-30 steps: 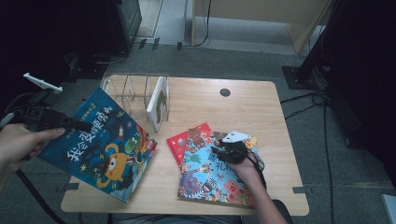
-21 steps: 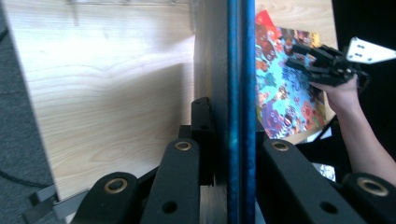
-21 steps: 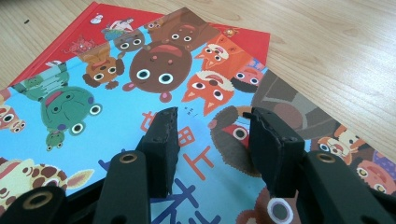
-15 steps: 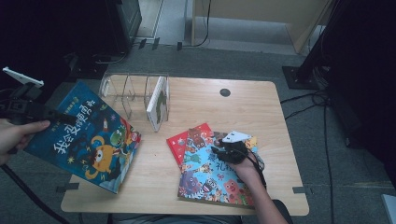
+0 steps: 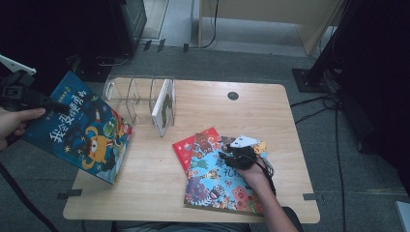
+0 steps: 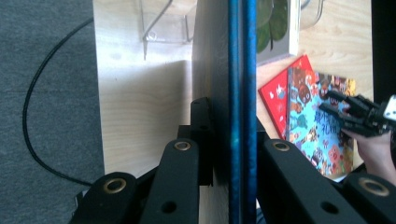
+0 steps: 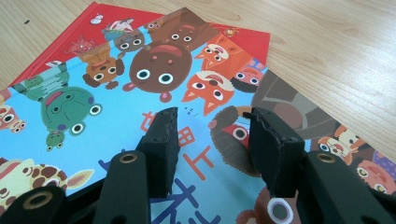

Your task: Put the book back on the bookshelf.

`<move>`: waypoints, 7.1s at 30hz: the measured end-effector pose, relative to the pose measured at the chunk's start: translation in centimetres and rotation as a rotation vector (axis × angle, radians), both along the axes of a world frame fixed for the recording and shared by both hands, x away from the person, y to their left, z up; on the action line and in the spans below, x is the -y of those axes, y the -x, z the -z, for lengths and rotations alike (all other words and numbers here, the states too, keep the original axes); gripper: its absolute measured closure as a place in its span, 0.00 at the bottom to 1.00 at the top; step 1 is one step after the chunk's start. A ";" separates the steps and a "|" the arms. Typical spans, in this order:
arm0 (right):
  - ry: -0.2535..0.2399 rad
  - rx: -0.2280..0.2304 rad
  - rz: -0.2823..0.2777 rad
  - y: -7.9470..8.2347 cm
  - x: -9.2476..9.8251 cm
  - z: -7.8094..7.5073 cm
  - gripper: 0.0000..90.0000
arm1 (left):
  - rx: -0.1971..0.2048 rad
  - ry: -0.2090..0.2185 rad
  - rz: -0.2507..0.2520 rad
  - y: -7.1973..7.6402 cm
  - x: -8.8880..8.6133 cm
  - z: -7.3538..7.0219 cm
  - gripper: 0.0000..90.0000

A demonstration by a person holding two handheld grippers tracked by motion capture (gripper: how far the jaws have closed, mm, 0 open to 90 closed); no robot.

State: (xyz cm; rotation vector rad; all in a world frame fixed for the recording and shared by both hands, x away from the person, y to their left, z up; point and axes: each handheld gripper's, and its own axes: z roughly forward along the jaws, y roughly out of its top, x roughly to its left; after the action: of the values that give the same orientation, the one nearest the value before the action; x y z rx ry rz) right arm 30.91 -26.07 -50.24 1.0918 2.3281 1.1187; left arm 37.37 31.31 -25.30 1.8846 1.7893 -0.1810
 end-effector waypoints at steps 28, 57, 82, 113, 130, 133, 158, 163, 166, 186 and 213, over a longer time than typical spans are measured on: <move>0.007 0.005 0.006 0.2 -0.1 0.0 0.59 | 0.042 0.005 -0.112 -7.2 -0.6 -0.4 0.91; 0.028 0.021 0.040 1.0 -0.3 0.0 0.57 | 0.057 0.017 -0.094 -12.1 0.6 1.4 0.90; 0.002 -0.005 0.035 0.8 0.0 0.0 0.57 | 0.102 0.048 -0.047 -7.4 -1.1 1.8 0.51; -0.063 -0.015 0.069 -0.9 2.2 -1.3 0.60 | 0.188 0.047 0.012 4.5 1.6 4.5 0.48; -0.077 -0.030 0.104 -1.0 3.5 -1.2 0.61 | 0.203 0.047 0.144 5.4 8.0 8.2 0.48; -0.074 -0.030 0.116 -0.8 4.0 -1.2 0.61 | 0.199 0.048 0.180 4.9 9.6 9.2 0.48; -0.063 -0.002 0.308 2.6 10.2 -0.9 0.85 | 0.201 0.069 0.388 1.4 20.2 16.5 0.55; -0.013 -0.022 0.361 2.9 11.0 -0.6 0.92 | 0.204 0.048 0.408 1.5 20.9 17.7 0.60; 0.002 -0.034 0.398 3.0 11.6 -0.4 0.94 | 0.200 0.057 0.416 1.7 21.1 18.4 0.68; -0.011 -0.101 0.443 2.9 12.1 0.2 1.00 | 0.255 0.075 0.452 3.3 22.6 20.3 0.91; 0.003 -0.079 0.342 -0.9 6.4 0.4 1.00 | 0.244 0.076 0.429 5.8 22.9 22.3 0.92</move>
State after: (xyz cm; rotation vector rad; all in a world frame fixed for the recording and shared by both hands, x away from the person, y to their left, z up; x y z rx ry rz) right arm 31.83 -32.46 -50.68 1.4871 2.0894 0.9571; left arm 31.59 8.40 -47.57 2.1114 1.1901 -0.1602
